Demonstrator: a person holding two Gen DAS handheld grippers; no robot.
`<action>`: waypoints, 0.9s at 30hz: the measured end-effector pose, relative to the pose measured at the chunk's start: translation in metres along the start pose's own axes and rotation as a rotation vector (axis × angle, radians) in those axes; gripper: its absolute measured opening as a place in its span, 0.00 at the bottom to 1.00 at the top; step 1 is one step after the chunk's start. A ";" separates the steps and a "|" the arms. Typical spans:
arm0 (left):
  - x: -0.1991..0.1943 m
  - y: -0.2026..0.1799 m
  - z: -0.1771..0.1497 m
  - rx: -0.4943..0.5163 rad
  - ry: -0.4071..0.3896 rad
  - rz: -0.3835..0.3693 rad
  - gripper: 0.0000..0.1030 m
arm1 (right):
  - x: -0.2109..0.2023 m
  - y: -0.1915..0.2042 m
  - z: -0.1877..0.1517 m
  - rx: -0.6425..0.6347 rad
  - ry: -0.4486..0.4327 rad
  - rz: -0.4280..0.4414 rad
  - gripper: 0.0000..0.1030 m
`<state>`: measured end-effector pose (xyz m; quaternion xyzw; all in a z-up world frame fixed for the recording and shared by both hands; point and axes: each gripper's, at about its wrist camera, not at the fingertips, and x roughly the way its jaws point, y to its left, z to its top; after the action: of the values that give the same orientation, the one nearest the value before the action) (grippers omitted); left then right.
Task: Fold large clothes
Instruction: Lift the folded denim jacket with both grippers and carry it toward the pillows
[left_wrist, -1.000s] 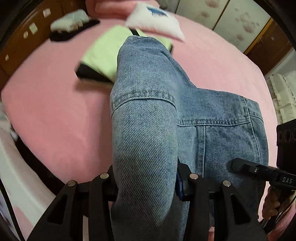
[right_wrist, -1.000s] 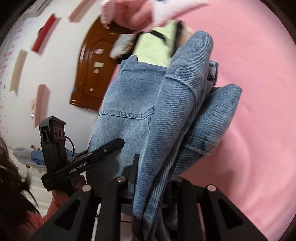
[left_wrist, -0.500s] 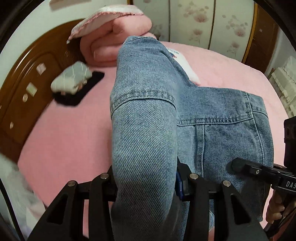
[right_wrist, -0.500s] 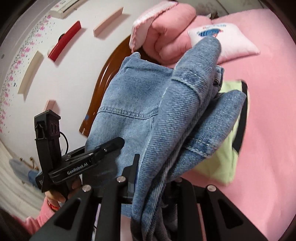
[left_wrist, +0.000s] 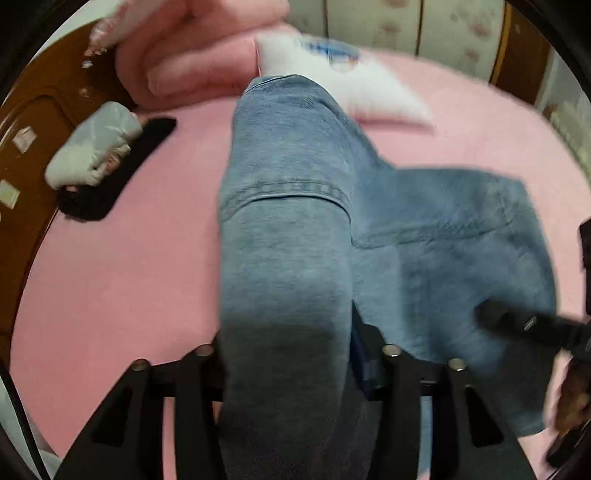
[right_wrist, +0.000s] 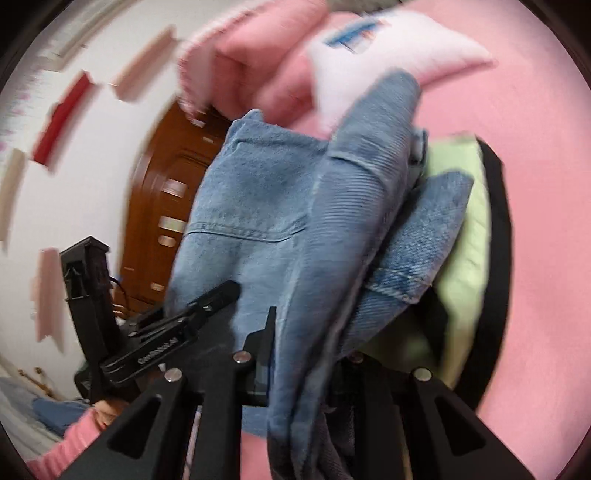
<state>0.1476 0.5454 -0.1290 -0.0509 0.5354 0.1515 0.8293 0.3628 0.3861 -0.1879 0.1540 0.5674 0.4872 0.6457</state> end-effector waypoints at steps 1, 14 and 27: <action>0.004 0.006 -0.004 -0.010 -0.010 -0.037 0.50 | 0.003 -0.011 0.002 0.016 0.002 -0.007 0.16; 0.017 0.015 -0.008 -0.035 -0.003 -0.171 0.59 | 0.014 -0.057 -0.014 0.053 0.011 0.062 0.16; 0.018 0.016 -0.008 -0.039 -0.008 -0.170 0.59 | 0.014 -0.057 -0.011 0.029 0.003 0.052 0.18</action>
<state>0.1432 0.5620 -0.1472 -0.1115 0.5229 0.0911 0.8402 0.3774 0.3662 -0.2428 0.1773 0.5712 0.4957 0.6298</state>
